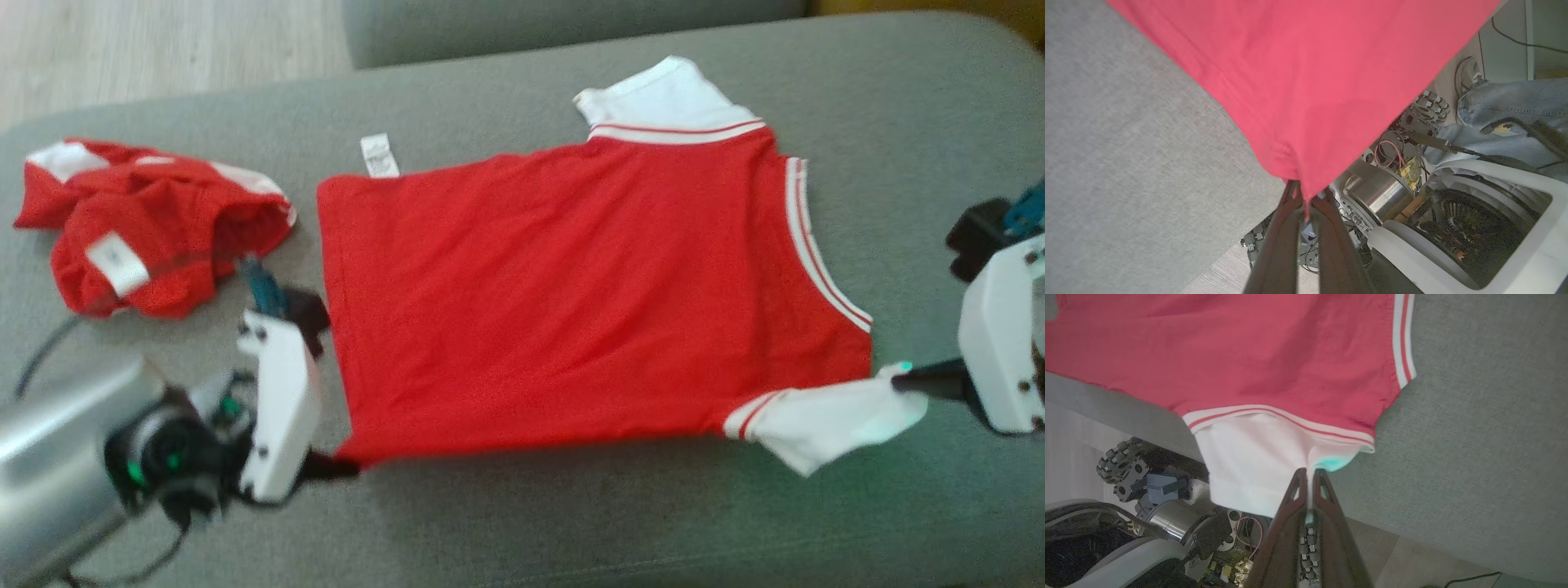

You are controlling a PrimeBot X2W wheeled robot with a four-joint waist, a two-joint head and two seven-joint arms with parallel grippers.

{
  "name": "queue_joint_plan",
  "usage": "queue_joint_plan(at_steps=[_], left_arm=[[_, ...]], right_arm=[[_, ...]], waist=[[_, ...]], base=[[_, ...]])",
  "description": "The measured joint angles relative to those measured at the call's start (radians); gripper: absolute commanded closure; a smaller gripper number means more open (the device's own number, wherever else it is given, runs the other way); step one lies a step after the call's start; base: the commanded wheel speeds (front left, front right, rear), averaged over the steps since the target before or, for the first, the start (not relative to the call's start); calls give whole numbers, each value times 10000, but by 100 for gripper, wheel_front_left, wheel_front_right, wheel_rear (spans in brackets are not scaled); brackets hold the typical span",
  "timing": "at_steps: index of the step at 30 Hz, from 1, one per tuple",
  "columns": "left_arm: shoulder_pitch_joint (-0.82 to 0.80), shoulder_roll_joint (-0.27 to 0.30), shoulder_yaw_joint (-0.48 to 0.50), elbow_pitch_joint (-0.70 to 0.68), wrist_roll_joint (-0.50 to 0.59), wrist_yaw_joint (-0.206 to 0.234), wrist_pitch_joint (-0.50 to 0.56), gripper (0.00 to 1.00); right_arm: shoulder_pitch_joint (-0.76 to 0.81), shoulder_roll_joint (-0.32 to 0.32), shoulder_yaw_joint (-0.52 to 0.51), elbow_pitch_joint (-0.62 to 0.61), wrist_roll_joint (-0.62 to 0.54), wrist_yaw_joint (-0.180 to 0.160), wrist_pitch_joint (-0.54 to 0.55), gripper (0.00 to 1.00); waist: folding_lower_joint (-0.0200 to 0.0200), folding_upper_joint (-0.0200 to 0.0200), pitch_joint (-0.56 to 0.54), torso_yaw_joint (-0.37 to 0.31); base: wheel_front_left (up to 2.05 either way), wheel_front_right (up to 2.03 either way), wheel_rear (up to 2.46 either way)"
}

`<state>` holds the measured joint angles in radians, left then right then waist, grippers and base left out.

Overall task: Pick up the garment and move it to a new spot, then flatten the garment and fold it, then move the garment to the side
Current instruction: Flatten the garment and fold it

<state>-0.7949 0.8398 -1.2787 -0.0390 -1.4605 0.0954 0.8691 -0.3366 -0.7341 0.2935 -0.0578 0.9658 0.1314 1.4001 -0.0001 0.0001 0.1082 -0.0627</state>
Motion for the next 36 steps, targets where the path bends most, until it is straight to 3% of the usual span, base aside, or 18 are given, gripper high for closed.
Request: queue_joint_plan(at_steps=[11,18,24,25,26,27,32,36], left_arm=[[-1140,-999,278,1818,-31,-539,627,100],[-1596,-1473,439,2587,203,-920,282,100],[-1801,-1891,658,3513,284,-1129,-13,100],[-1801,-1969,658,3685,301,-1135,-125,91],[-1802,-2048,669,3845,364,-1133,-261,35],[-1808,-2121,665,4004,431,-1147,-307,0],[-1836,-2259,677,4537,828,-1388,-951,0],[-2112,-2297,953,4773,1831,-1622,-2727,0]], right_arm=[[-1855,1643,-1626,1112,-2151,0,1074,100],[-2635,2257,-2017,1875,-3024,0,1039,100],[-3048,2696,-2079,2516,-3327,0,368,100],[-3095,2757,-2065,2587,-3335,0,113,88],[-3124,2823,-2061,2652,-3335,0,-178,58],[-3141,2871,-2023,2721,-3335,0,-462,2],[-3317,2886,-1620,3116,-3335,0,-2230,0],[-3394,2838,-1091,3032,-3103,0,-4481,0]], waist=[[1,0,1036,413],[1,0,1439,386],[2,0,1728,360],[2,0,1767,356],[2,-1,1799,352],[2,-1,1819,349],[2,0,1687,345],[2,0,1439,369]], base=[[0,0,0],[0,0,0],[0,0,0],[0,0,0],[0,0,0],[0,0,0],[0,0,0],[0,0,0]])
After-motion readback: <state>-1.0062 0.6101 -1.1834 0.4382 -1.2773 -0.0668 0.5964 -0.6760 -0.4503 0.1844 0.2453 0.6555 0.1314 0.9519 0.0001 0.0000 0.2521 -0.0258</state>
